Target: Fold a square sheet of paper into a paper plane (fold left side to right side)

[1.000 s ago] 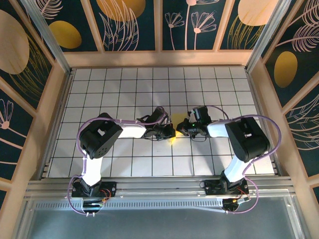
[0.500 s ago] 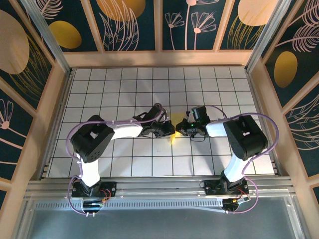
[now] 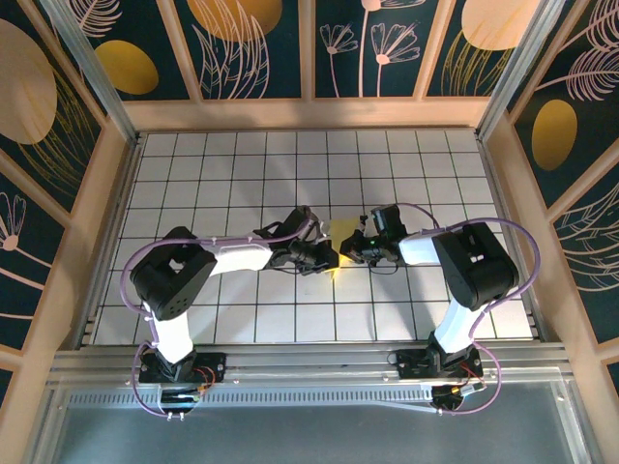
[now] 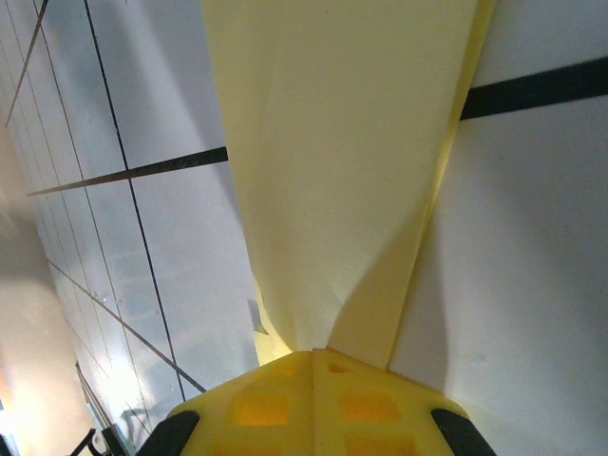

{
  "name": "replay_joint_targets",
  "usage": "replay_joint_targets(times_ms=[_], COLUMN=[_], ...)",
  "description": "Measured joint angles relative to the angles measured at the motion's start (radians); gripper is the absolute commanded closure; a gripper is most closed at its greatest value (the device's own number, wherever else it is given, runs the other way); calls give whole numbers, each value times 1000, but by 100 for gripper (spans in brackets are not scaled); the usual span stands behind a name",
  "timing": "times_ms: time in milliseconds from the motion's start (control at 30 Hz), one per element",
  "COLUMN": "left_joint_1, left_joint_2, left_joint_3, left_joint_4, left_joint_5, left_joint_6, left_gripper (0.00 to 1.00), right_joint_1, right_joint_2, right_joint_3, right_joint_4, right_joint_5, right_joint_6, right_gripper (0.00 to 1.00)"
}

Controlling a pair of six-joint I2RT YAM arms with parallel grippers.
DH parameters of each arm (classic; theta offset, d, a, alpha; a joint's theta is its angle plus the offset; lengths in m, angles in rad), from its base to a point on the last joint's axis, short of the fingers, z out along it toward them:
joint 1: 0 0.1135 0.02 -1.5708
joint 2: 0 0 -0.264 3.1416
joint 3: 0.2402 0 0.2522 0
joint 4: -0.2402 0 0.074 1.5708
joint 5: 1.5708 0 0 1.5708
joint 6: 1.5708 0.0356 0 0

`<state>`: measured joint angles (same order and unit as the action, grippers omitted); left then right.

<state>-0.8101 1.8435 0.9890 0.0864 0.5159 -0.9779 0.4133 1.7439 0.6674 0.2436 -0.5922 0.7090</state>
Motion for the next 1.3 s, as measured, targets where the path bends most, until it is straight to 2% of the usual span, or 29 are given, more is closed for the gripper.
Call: replay_joint_targets(times_ms=[1300], left_joint_1=[-2], left_joint_2=[125], left_joint_3=[66], left_joint_4=[6], left_joint_5=[-16], left_joint_6=[3], left_gripper=[100], right_joint_1=[0], right_joint_2=[3], right_joint_3=[5], right_joint_4=[-8], right_joint_5=[-3], right_joint_6=[-19], right_gripper=[100])
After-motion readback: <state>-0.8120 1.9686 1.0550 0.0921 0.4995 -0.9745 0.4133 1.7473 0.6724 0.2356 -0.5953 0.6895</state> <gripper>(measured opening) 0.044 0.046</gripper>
